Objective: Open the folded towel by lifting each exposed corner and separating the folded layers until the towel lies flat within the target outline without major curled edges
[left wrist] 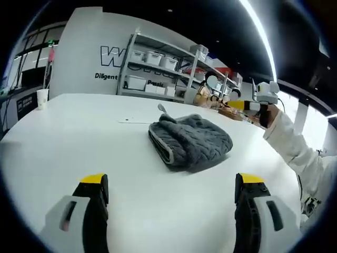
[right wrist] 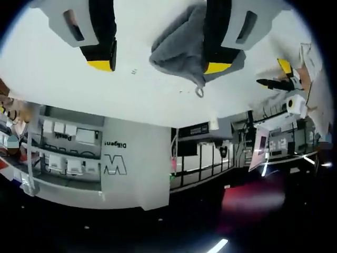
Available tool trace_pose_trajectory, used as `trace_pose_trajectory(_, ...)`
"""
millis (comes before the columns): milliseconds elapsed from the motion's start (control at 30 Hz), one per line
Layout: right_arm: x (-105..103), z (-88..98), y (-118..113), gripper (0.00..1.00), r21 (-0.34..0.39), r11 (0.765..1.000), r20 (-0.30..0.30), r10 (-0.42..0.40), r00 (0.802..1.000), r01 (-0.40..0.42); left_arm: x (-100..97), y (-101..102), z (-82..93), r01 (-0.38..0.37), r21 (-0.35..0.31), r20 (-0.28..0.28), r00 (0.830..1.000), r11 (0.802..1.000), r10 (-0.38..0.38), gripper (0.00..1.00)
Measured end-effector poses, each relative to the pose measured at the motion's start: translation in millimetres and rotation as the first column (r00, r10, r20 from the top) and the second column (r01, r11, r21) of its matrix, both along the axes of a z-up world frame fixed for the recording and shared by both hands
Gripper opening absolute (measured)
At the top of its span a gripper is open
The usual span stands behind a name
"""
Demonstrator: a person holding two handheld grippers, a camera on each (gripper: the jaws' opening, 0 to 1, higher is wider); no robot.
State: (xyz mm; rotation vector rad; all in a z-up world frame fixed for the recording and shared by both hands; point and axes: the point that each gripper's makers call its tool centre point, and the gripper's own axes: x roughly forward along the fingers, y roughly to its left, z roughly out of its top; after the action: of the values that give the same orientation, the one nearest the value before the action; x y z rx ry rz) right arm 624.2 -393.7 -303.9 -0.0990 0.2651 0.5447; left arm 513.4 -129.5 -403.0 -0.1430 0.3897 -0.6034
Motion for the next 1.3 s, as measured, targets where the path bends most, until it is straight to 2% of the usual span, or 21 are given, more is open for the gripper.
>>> trace_pose_trajectory(200, 29, -12.6, 3, 0.51, -0.04, 0.999, -0.082, 0.0, 0.997, -0.003, 0.4, 4, 0.1, -0.01, -0.006, -0.001, 1.0, 1.0, 0.01, 0.99)
trace_pose_trajectory(300, 40, -35.4, 4, 0.49, -0.079, 0.996, -0.179, 0.017, 0.984, -0.031, 0.4, 4, 1.5, -0.011, -0.012, 0.001, 1.0, 1.0, 0.011, 0.99)
trace_pose_trajectory(367, 46, -45.9, 5, 0.46, -0.077, 0.996, -0.215, 0.024, 0.976, -0.042, 0.9, 4, 2.6, -0.012, -0.014, 0.004, 1.0, 1.0, 0.012, 0.99)
trace_pose_trajectory(500, 52, -61.7, 9, 0.39, -0.096, 0.993, -0.259, 0.045, 0.965, -0.072, 2.2, 5, 1.6, -0.013, -0.018, -0.002, 1.0, 1.0, 0.013, 0.99)
trace_pose_trajectory(633, 51, -76.1, 21, 0.37, -0.05, 0.991, -0.336, 0.097, 0.937, -0.121, 2.9, 5, 2.4, -0.016, -0.013, 0.001, 1.0, 1.0, 0.016, 0.99)
trace_pose_trajectory(700, 52, -82.9, 24, 0.34, -0.058, 0.989, -0.35, 0.109, 0.93, -0.138, 3.2, 6, 2.3, -0.018, -0.014, 0.0, 1.0, 1.0, 0.018, 0.99)
trace_pose_trajectory(767, 53, -88.8, 26, 0.26, -0.055, 0.989, -0.368, 0.111, 0.923, -0.141, 3.8, 6, 1.9, -0.021, -0.016, -0.003, 1.0, 1.0, 0.021, 0.99)
trace_pose_trajectory(833, 49, -93.2, 32, 0.18, -0.018, 0.987, -0.391, 0.14, 0.91, -0.159, 4.3, 7, 1.9, -0.023, -0.016, -0.002, 1.0, 1.0, 0.023, 0.99)
trace_pose_trajectory(900, 47, -94.7, 36, 0.14, -0.012, 0.985, -0.391, 0.156, 0.907, -0.175, 4.7, 6, 0.5, -0.023, -0.019, -0.008, 1.0, 1.0, 0.023, 0.99)
trace_pose_trajectory(1000, 41, -90.8, 40, 0.04, -0.051, 0.972, -0.353, 0.197, 0.914, -0.229, 4.8, 6, -1.1, -0.023, -0.013, -0.013, 1.0, 1.0, 0.023, 0.99)
trace_pose_trajectory(1100, 37, -84.6, 41, 0.01, -0.062, 0.969, -0.326, 0.208, 0.922, -0.241, 4.3, 5, -1.4, -0.021, -0.01, -0.013, 1.0, 1.0, 0.021, 0.99)
trace_pose_trajectory(1200, 32, -69.7, 44, 0.0, -0.061, 0.963, -0.271, 0.236, 0.933, -0.261, 4.5, 6, -1.4, -0.023, -0.011, -0.013, 1.0, 1.0, 0.023, 0.99)
trace_pose_trajectory(1300, 26, -50.8, 47, 0.0, -0.084, 0.954, -0.187, 0.269, 0.945, -0.288, 4.8, 7, -1.8, -0.027, -0.011, -0.015, 1.0, 1.0, 0.026, 0.99)
